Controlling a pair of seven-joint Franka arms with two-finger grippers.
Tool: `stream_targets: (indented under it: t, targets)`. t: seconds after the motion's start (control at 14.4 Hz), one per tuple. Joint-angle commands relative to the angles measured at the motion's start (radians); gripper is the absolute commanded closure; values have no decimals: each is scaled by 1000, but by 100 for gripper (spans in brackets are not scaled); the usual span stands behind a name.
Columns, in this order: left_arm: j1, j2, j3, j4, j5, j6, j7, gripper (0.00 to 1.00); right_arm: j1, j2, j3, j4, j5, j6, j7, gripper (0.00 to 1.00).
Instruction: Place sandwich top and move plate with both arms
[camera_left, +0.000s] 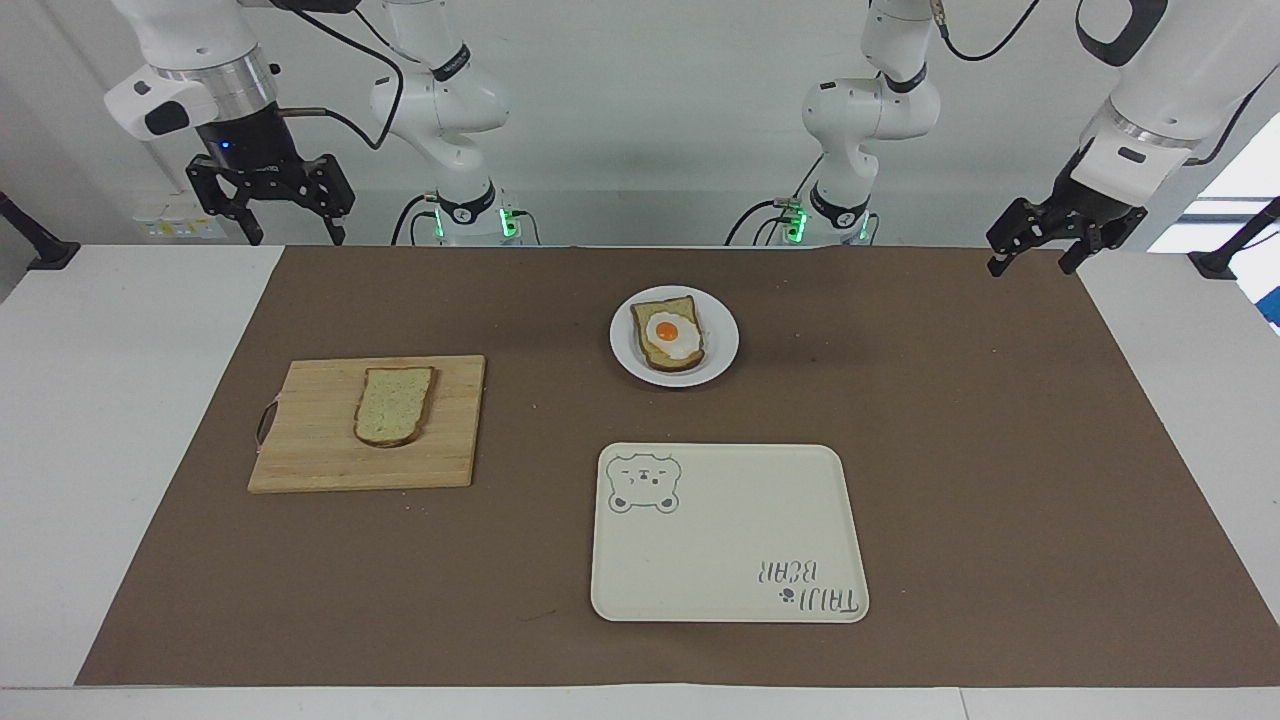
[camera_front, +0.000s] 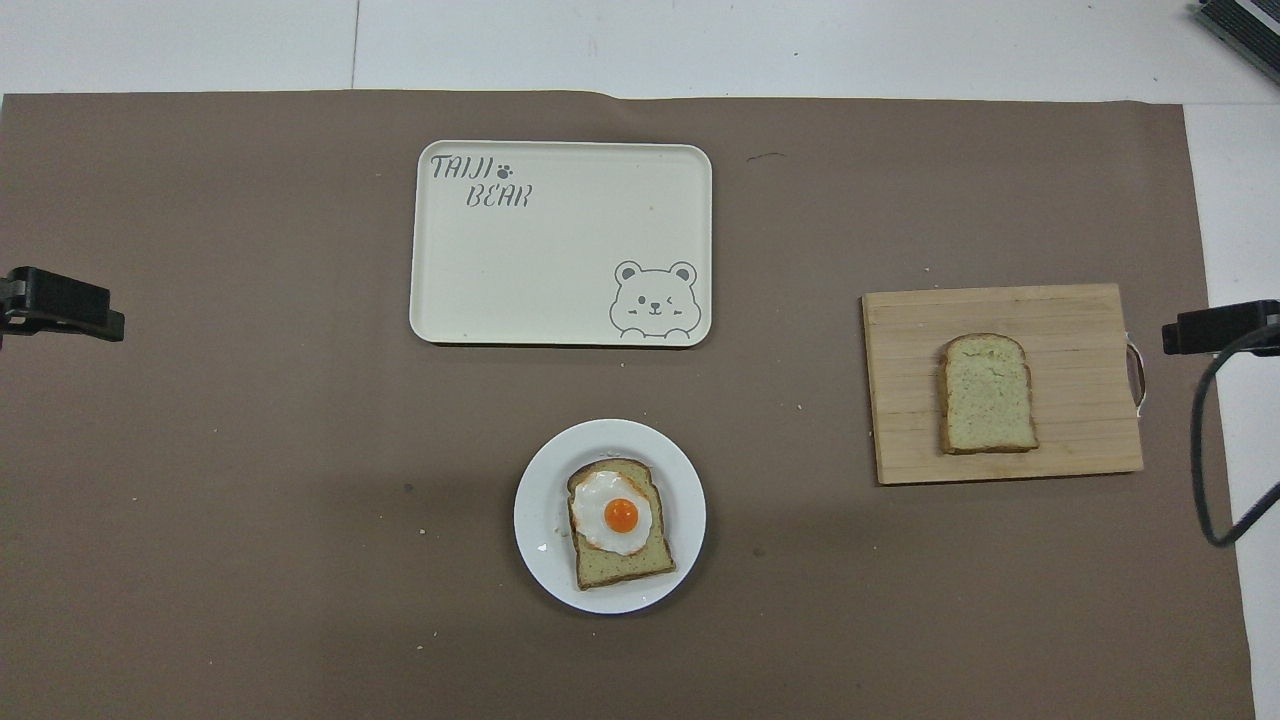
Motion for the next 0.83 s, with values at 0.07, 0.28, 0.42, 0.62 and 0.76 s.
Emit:
stream_targets:
  t: [0.07, 0.28, 0.42, 0.62, 0.76]
  targets:
    - [0, -23, 1, -21, 11, -7, -6, 0, -4, -9, 2, -15, 6, 14, -19, 0]
    - [0, -23, 1, -21, 11, -7, -6, 0, -3, -7, 2, -15, 6, 17, -21, 0]
    - [0, -22, 1, -21, 11, -7, -6, 0, -3, -7, 4, -15, 5, 22, -16, 0]
    - [0, -23, 1, -21, 11, -7, -6, 0, -4, -6, 2, -13, 5, 23, -16, 0]
    - [0, -23, 1, -21, 11, -7, -6, 0, -4, -7, 2, -15, 5, 20, -16, 0]
